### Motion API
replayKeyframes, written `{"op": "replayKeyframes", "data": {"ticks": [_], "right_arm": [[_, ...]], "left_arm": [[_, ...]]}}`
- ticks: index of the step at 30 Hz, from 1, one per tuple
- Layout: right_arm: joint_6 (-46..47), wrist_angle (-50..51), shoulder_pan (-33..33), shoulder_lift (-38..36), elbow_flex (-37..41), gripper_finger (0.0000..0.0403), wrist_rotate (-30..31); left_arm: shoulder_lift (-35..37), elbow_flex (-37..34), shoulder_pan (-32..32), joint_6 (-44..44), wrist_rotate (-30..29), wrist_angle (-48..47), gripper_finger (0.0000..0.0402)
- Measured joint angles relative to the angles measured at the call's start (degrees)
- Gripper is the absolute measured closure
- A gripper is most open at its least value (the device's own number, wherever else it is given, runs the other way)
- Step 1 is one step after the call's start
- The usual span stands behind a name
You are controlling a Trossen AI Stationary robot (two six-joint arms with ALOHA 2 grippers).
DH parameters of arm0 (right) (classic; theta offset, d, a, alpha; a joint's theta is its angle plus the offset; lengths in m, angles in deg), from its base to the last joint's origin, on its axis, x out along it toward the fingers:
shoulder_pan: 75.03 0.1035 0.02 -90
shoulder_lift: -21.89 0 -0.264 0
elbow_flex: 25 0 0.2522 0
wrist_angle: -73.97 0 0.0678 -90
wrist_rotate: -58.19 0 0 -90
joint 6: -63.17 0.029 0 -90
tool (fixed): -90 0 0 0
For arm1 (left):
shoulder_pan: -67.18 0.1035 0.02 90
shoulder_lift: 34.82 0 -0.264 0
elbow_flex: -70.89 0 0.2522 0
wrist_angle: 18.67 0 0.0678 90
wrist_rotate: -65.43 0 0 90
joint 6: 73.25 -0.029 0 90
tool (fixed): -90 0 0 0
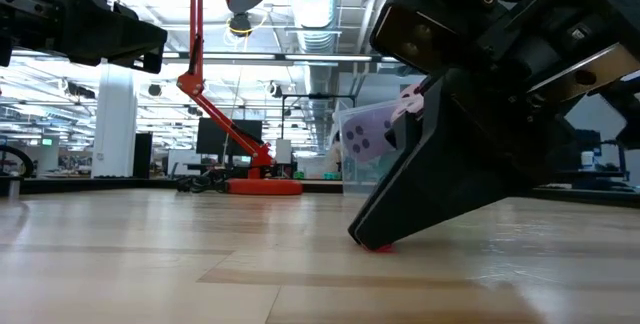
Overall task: Pick & Place Dice
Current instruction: Put the small pink dice into the transparent bin
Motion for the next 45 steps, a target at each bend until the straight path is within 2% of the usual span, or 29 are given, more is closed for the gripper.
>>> {"op": "replayKeyframes", "data": {"ticks": [10, 15, 20, 24, 35, 39, 45], "right_arm": [[-0.42, 3.99, -0.33, -4.06, 0.2, 0.0345, -1.2], [-0.48, 11.14, -2.71, -9.92, 0.16, 0.0345, 0.07], [-2.28, 19.53, -5.51, -18.07, 0.12, 0.0346, 3.95], [-3.03, 26.02, -8.31, -26.01, 0.1, 0.0346, 5.81], [-1.18, 43.46, -16.72, -45.69, 0.07, 0.0345, 17.28], [2.8, 51.5, -21.02, -49.94, 0.03, 0.0345, 20.14], [8.93, 63.12, -28.92, -52.07, 0.01, 0.0344, 20.47]], "left_arm": [[0.0, 0.02, -0.01, 0.0, 0.01, 0.19, 0.0401], [0.0, 0.02, -0.02, 0.02, 0.01, 0.56, 0.0401], [0.0, 0.04, -0.02, 0.0, 0.0, 0.8, 0.0401], [0.0, 0.04, -0.02, 0.02, 0.0, 0.79, 0.0401], [0.0, 0.04, -0.02, 0.0, 0.0, 0.8, 0.0401], [0.0, 0.04, -0.01, 0.01, 0.0, 0.8, 0.0401], [0.0, 0.04, -0.02, 0.01, 0.0, 0.8, 0.0401]]}}
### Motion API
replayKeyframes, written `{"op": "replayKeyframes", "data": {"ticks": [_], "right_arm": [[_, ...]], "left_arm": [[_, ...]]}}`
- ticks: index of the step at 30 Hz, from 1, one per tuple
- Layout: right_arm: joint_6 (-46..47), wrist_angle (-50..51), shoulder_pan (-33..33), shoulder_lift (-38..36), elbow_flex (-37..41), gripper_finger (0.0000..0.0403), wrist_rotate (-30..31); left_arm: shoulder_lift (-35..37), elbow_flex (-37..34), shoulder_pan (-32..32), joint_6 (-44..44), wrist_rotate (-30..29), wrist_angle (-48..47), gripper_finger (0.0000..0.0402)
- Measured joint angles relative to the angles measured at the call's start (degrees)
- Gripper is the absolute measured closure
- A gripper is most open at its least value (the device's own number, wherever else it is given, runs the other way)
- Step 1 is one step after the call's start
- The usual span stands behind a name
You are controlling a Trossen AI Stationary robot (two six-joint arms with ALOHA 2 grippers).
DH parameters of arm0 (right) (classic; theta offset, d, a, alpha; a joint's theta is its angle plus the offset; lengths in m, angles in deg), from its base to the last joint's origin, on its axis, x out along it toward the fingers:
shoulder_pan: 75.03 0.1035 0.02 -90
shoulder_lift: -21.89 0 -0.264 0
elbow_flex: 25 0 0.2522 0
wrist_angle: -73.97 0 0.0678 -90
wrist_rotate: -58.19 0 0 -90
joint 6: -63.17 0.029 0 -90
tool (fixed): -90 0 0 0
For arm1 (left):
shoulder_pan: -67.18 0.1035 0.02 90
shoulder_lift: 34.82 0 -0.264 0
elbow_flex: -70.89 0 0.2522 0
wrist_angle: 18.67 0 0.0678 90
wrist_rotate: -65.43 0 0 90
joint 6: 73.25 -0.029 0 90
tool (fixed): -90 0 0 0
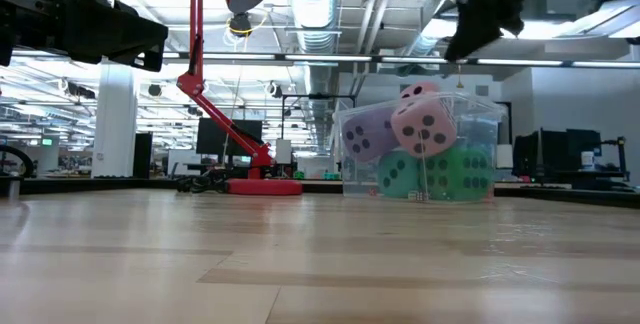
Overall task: Pick & Place Dice
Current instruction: Put the small pink dice into the transparent bin
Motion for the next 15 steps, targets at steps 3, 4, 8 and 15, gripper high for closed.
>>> {"op": "replayKeyframes", "data": {"ticks": [3, 4, 8, 15], "right_arm": [[1.31, 3.55, -3.83, 0.28, 0.0, 0.0344, 0.05], [1.47, 4.26, -5.01, 0.57, 0.0, 0.0344, 0.08], [0.51, 4.34, -9.13, 1.26, -0.04, 0.0343, 0.14], [0.76, 4.25, -14.06, 3.05, 0.0, 0.0296, -0.04]], "left_arm": [[0.0, 0.0, 0.0, 0.01, 0.01, 0.0, 0.0401], [0.0, 0.0, 0.02, 0.0, -0.01, 0.0, 0.0401], [0.0, 0.0, 0.02, 0.0, 0.01, 0.0, 0.0401], [0.0, 0.0, 0.01, -0.01, 0.01, 0.0, 0.0401]]}}
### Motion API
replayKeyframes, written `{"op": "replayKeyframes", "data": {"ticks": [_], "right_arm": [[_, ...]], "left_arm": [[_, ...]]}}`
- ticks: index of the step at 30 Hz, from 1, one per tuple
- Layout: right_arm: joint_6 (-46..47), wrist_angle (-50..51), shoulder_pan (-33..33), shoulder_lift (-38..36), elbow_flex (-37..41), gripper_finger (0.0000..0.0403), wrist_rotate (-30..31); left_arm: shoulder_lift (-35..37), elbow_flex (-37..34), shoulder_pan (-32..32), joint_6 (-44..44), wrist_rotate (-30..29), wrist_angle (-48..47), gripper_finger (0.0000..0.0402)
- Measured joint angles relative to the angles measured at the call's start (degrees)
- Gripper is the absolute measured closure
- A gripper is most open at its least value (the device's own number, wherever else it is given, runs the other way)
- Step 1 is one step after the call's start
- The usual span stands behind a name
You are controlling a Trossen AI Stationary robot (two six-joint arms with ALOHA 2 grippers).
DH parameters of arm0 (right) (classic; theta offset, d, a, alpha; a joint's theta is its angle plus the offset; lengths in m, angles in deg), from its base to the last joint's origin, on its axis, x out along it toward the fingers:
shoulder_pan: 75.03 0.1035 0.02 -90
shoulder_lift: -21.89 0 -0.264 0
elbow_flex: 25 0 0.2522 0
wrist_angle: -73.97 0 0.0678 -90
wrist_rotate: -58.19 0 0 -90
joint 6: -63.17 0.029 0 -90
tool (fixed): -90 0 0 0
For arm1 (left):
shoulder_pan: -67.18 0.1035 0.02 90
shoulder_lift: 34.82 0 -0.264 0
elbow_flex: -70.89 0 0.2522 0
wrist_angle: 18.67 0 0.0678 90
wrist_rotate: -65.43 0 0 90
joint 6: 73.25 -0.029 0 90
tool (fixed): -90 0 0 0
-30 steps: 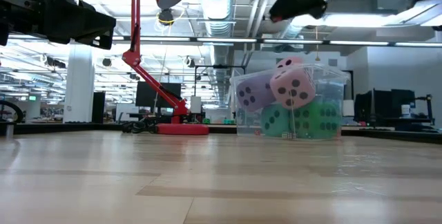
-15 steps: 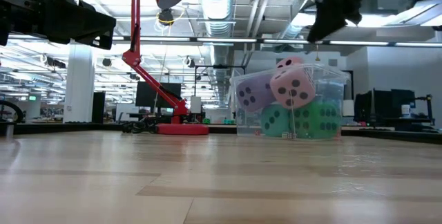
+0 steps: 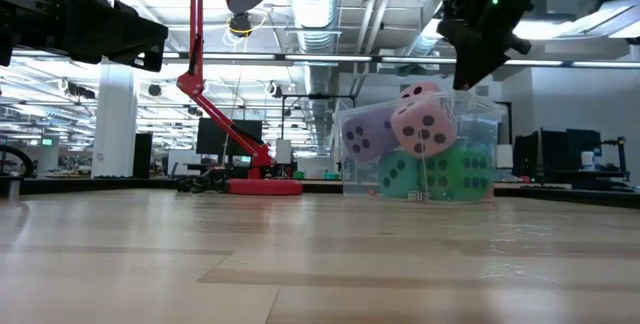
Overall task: Pick & Place Dice
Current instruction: Put the small pink dice into the transparent bin
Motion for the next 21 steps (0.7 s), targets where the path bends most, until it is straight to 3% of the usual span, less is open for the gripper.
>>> {"op": "replayKeyframes", "data": {"ticks": [8, 16, 21], "right_arm": [[0.37, 0.05, -0.83, 0.44, -0.03, 0.0218, -0.24], [0.38, 0.52, -0.83, 0.57, -0.03, 0.019, -0.58], [7.5, 0.66, -1.01, 0.55, -0.03, 0.017, -0.68]], "left_arm": [[0.0, 0.0, 0.01, 0.0, 0.0, 0.0, 0.0401], [0.0, 0.0, -0.01, 0.0, 0.0, 0.0, 0.0401], [0.0, -0.02, 0.0, 0.0, 0.0, 0.0, 0.0401]]}}
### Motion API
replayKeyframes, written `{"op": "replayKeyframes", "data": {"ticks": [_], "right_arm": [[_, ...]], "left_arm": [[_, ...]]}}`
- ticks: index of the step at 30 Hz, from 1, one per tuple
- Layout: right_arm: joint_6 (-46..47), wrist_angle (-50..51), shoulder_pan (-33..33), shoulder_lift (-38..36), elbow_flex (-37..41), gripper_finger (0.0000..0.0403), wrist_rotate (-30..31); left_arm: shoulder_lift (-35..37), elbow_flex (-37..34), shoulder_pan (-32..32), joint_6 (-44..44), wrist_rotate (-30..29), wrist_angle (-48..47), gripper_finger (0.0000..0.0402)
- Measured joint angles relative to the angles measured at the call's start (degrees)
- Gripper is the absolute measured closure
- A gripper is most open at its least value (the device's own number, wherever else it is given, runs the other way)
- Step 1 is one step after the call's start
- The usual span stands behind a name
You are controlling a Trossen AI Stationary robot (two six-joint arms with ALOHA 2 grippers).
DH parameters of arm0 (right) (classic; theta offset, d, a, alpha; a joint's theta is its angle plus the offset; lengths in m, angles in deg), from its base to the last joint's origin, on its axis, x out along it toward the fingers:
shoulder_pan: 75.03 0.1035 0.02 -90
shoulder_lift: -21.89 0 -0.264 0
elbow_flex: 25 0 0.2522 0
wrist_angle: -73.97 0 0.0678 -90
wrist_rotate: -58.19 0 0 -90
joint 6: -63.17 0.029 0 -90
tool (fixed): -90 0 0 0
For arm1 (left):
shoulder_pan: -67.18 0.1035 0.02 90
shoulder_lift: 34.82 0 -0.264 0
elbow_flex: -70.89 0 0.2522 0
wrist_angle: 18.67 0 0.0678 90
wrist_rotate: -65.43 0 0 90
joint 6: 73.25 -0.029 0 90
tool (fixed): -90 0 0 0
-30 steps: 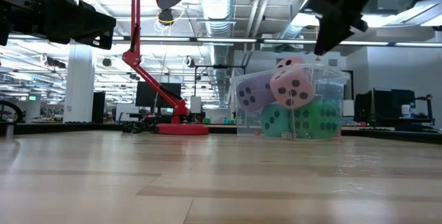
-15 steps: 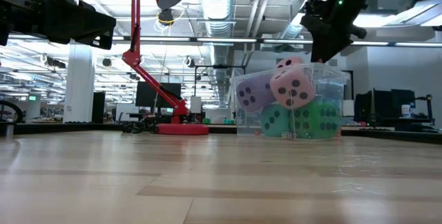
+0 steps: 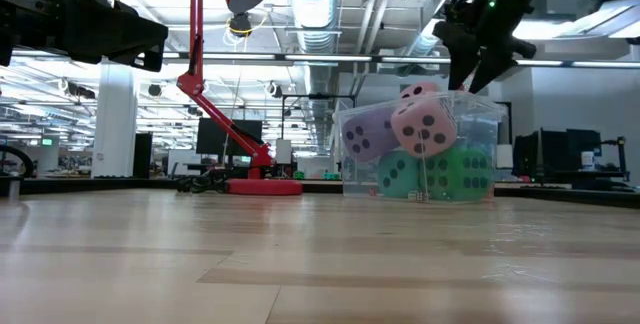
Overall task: Pick & Place Dice
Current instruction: Put the small pink dice into the transparent bin, then return to Home Position
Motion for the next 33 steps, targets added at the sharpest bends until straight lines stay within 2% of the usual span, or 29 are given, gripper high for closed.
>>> {"op": "replayKeyframes", "data": {"ticks": [4, 7, 20, 25, 29, 33], "right_arm": [[8.23, 1.6, -1.24, 0.0, 0.0, 0.0169, -1.92], [6.53, 2.11, -2.35, 0.0, 0.0, 0.0171, -6.17], [9.23, -4.5, -2.85, 0.0, 0.01, 0.0176, -4.0], [5.69, -5.42, -2.79, 0.0, 0.02, 0.0176, -4.02], [-0.71, -5.33, -2.06, -0.25, 0.02, 0.0177, -4.25], [-3.24, -5.22, 0.38, -0.25, 0.02, 0.0195, -4.24]], "left_arm": [[0.0, 0.0, -0.02, 0.0, 0.0, 0.0, 0.0401], [0.0, 0.0, -0.02, 0.0, -0.02, 0.0, 0.0401], [0.0, 0.0, -0.01, 0.0, -0.02, 0.0, 0.0401], [-0.01, 0.0, -0.01, 0.0, 0.0, 0.0, 0.0401], [0.0, 0.0, -0.02, 0.02, 0.0, 0.0, 0.0401], [0.0, 0.0, -0.02, 0.0, -0.02, 0.0, 0.0401]]}}
